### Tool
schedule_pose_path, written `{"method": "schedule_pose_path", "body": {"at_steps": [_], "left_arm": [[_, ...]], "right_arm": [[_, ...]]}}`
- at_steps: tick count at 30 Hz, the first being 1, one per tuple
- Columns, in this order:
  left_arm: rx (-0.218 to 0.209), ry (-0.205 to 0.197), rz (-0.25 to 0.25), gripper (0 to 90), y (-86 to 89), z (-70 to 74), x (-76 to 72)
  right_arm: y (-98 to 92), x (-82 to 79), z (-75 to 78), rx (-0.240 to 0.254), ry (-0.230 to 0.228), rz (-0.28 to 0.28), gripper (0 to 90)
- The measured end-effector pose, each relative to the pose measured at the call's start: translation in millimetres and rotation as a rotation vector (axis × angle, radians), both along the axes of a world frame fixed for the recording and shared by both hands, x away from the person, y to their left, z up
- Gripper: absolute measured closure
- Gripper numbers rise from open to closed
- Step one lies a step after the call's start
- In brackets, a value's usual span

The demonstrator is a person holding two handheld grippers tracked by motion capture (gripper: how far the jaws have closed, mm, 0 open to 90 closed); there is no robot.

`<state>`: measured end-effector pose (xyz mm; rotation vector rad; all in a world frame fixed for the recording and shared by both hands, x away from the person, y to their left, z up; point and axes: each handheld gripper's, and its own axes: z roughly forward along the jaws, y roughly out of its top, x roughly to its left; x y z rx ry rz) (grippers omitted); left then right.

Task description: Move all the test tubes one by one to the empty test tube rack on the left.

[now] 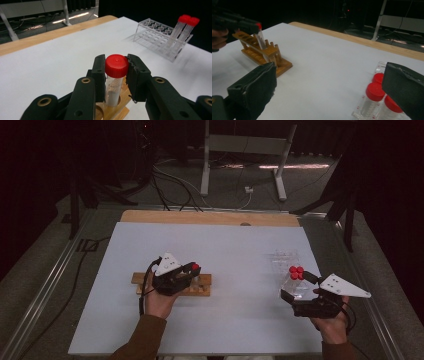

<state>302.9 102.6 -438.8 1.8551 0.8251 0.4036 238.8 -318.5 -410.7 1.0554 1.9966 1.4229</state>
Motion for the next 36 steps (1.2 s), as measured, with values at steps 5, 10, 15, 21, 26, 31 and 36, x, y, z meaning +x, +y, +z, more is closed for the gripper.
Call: {"method": "schedule_pose_path", "body": {"at_steps": [5,10,15,21,26,31,36], "left_arm": [[0.023,0.003,-0.001,71.0,-2.4,-5.0,-2.2],[0.021,0.006,0.001,70.9,-1.5,-9.6,-3.9],[0.058,-0.014,0.005,70.9,-3.3,-8.3,-6.1],[0.046,0.001,0.006,66.1,-3.4,-8.2,-5.3],[-0.045,0.013,0.003,49.9,7.1,-7.8,-6.7],[-0.13,0.009,0.027,33.5,20.7,-5.0,-12.5],[-0.153,-0.001,0.099,14.1,33.8,-2.1,-17.8]], "right_arm": [[-6.4,-1.2,1.8,0.011,-0.008,-0.019,0.0],[-9.7,-1.2,1.9,0.015,-0.01,-0.029,0.0],[-12.1,-0.3,1.5,0.015,-0.009,-0.037,0.0],[-16.6,1.1,0.5,0.019,-0.005,-0.053,0.0],[-22.7,3.4,-0.1,0.022,-0.003,-0.077,0.0],[-28.1,7.3,-2.3,0.018,-0.002,-0.112,0.0],[-34.0,10.5,-6.6,0.006,0.005,-0.146,3.3]]}}
